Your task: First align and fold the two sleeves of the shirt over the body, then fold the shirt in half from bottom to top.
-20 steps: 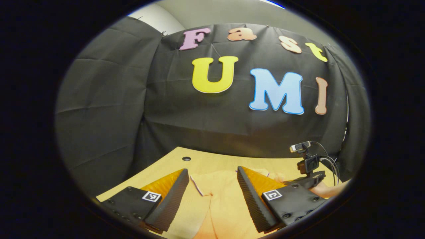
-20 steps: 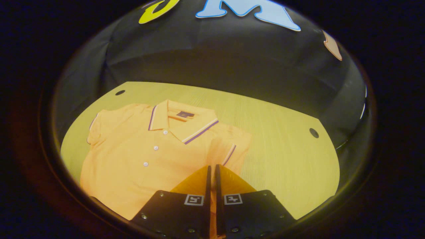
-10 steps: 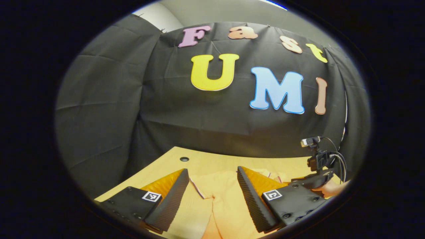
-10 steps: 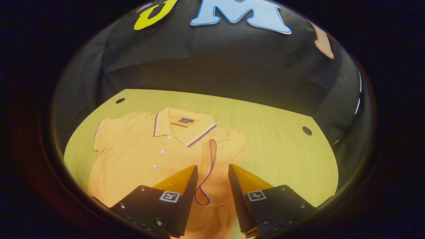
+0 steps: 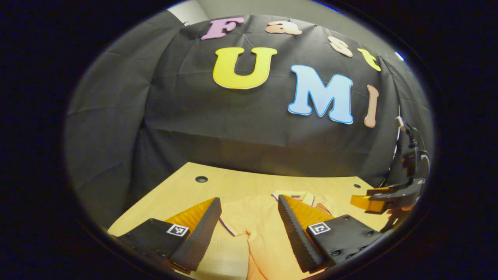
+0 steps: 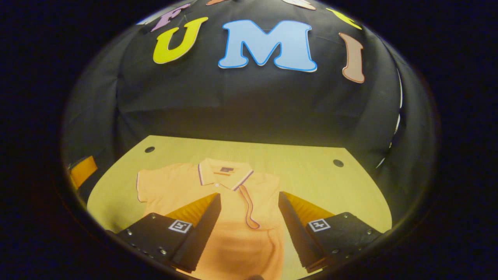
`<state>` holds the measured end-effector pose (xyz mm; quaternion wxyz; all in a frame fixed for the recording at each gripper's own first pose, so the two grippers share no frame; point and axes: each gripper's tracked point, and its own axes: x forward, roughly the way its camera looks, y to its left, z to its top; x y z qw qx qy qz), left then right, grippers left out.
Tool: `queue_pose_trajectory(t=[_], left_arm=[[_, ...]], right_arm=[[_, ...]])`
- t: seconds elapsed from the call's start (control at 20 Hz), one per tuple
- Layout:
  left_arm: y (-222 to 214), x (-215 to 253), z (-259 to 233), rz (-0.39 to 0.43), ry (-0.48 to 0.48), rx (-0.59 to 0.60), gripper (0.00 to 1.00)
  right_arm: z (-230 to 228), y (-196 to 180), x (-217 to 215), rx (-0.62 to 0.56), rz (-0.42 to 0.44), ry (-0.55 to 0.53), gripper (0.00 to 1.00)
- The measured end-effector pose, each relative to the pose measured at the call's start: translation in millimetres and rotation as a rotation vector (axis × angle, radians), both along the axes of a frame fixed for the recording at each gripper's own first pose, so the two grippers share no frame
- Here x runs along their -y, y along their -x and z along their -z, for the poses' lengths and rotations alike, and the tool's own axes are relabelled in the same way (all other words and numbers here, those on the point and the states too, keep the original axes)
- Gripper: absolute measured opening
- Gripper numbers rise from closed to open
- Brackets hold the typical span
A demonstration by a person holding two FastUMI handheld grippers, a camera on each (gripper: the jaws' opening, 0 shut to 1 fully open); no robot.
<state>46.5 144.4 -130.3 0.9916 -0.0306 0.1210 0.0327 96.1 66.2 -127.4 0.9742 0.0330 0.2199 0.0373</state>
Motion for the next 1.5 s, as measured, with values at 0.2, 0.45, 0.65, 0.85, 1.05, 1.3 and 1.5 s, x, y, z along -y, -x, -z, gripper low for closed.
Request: queue_pose_trajectory(t=[0.2, 0.45, 0.65, 0.85, 1.05, 1.3, 1.5], left_arm=[[-36, -20, 30, 0.01, 0.001, -0.046, 0.94], [-77, -50, 76, -0.04, 0.008, -0.115, 0.94], [-99, -76, 123, -0.103, 0.019, -0.18, 0.94], [-113, -95, 164, -0.154, 0.047, -0.253, 0.96], [-127, -102, 186, -0.168, 0.036, -0.29, 0.94], [-140, -94, 197, -0.128, -0.004, -0.318, 0.94], [-143, -91, 203, -0.127, -0.046, -0.347, 0.75]], right_arm=[[-39, 29, 0, 0.071, 0.064, -0.001, 0.96], [-64, 66, -4, 0.086, 0.098, -0.049, 0.96], [-70, 94, 3, 0.077, 0.119, -0.032, 0.95], [-69, 118, 6, 0.052, 0.137, -0.044, 0.96], [-66, 130, 7, 0.035, 0.136, -0.033, 0.96], [-64, 137, 4, 0.027, 0.131, -0.071, 0.96], [-57, 139, 7, 0.006, 0.132, -0.091, 0.96]])
